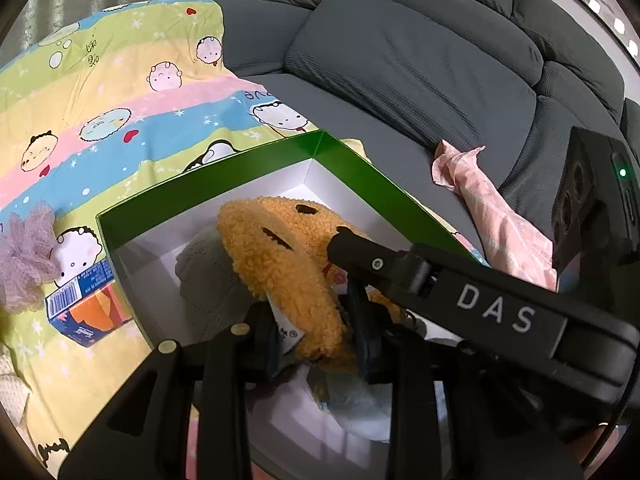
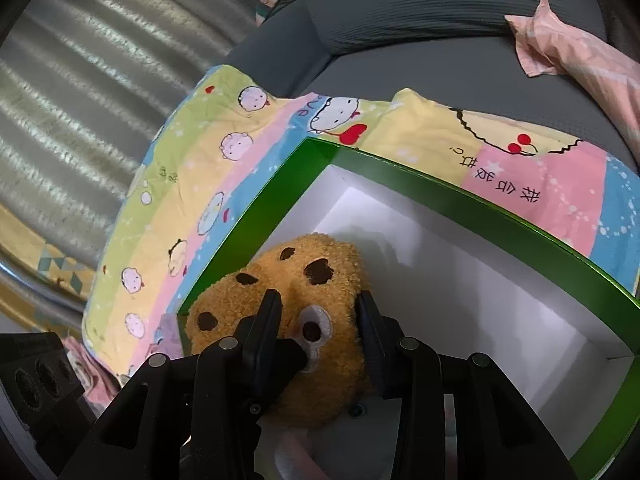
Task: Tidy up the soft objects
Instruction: 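Carry the cookie plush in the right gripper into the box and release, then move the right gripper back over the quilt and grasp the cream fuzzy cloth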
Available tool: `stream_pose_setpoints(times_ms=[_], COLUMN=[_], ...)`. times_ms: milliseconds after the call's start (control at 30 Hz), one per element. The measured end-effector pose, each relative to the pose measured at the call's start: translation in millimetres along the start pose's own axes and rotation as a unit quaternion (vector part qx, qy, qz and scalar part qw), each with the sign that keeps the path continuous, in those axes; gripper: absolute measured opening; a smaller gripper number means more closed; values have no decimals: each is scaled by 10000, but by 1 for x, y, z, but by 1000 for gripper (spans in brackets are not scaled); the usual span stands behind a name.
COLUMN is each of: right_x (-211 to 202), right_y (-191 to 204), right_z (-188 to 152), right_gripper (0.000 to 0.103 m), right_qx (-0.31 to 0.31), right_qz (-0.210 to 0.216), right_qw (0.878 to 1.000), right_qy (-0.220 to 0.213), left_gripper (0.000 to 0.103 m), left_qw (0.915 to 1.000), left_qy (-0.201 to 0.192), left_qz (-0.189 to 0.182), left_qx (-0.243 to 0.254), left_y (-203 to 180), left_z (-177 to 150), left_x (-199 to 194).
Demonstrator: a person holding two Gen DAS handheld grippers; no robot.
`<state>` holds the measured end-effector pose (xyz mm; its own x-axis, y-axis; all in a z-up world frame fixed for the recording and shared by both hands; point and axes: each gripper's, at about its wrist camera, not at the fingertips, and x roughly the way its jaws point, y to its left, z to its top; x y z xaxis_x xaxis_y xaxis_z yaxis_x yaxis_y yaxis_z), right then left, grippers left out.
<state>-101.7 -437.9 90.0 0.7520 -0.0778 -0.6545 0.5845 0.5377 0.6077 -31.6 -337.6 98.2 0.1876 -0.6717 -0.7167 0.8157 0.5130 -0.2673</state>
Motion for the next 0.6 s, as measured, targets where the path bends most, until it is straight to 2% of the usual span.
stream_pose_setpoints(times_ms=[133,200,333,367,433,500,600], right_x=[-2,-4,-12,-17,-24,-31,-43], right_y=[-1,-1,2,3,4,9,21], right_z=[0,0,-2,-3,-4,-5,-11], right_gripper=[41,42,67,76,84,86,92], right_qx=[27,10,-119,-135,-152,-221,-377], right_qz=[-137,-216,-353,-283,-151,-53,197], right_qw=[9999,9998,9992,9992,9991,9985,9970], right_qy=[-26,-48,-148,-233,-356,-490,-648], left_gripper=[30,40,53,61,72,86,86], left_qw=[10000,9999,9998,9995,9988,9974,9937], left_qy=[55,60,-80,-161,-379,-582,-850], left_qz=[33,85,36,14,11,130,282], left_qx=[-7,-13,-198,-259,-310,-409,-681], left_y=[-1,-1,6,9,14,22,38], left_z=[1,1,-4,-6,-11,-19,-35], left_x=[0,-4,-27,-37,-57,-78,-110])
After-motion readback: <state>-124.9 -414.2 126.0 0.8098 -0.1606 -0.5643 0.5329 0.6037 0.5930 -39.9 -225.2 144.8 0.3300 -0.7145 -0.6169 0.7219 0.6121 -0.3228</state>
